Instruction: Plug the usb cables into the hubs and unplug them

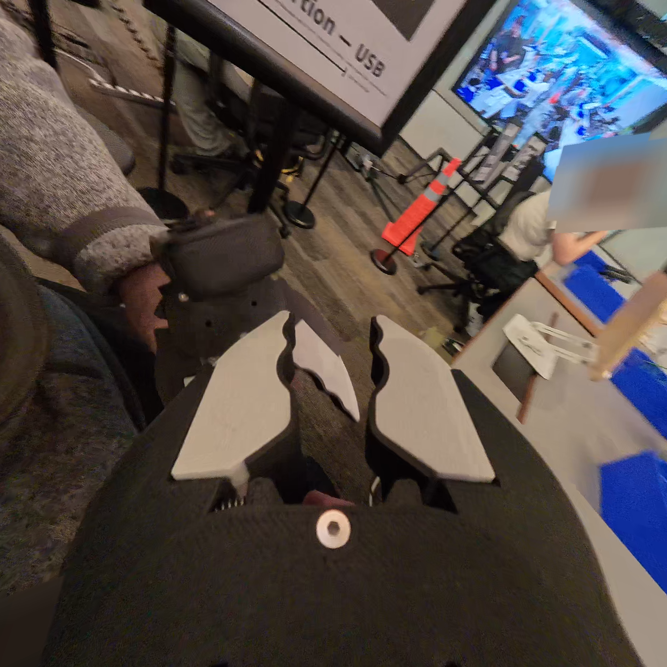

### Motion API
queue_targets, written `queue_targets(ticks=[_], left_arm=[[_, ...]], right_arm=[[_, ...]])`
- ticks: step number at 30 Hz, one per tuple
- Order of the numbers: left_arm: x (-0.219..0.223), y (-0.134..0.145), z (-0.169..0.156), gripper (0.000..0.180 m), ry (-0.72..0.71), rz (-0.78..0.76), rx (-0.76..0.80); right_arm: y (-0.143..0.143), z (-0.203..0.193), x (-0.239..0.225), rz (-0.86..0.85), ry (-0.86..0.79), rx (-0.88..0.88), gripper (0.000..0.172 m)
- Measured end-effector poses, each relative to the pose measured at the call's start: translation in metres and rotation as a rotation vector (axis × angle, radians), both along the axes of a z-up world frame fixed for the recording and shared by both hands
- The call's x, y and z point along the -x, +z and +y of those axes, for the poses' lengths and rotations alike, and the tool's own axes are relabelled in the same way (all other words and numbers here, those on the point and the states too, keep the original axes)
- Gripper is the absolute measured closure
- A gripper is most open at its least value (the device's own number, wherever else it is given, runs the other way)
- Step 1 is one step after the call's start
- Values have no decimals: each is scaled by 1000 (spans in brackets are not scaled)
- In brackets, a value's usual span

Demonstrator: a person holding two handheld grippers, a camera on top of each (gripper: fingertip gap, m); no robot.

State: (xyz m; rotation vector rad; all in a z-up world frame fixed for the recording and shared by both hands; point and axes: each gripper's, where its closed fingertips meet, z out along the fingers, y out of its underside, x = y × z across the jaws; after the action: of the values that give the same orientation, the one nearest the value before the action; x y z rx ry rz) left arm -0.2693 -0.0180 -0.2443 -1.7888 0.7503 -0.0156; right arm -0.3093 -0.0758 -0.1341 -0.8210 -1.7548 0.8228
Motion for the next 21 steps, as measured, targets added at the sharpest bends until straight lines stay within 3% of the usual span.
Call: queue_targets(ticks=[4,11,16,21], left_arm=[[-20,15,12,88,-29,-47,-52],[-59,76,37,97,-115,-123,-220],[-115,109,51,100,-244,-161,-258],[-192,131,54,103,-409,-72,-331]], right_arm=[[1,30,-58,19,-148,-6,132],[-3,77,-181,12,-451,-23,133],[-2,83,-258,17,-601,-22,131],[26,81,-342,83,-779,-168,130]])
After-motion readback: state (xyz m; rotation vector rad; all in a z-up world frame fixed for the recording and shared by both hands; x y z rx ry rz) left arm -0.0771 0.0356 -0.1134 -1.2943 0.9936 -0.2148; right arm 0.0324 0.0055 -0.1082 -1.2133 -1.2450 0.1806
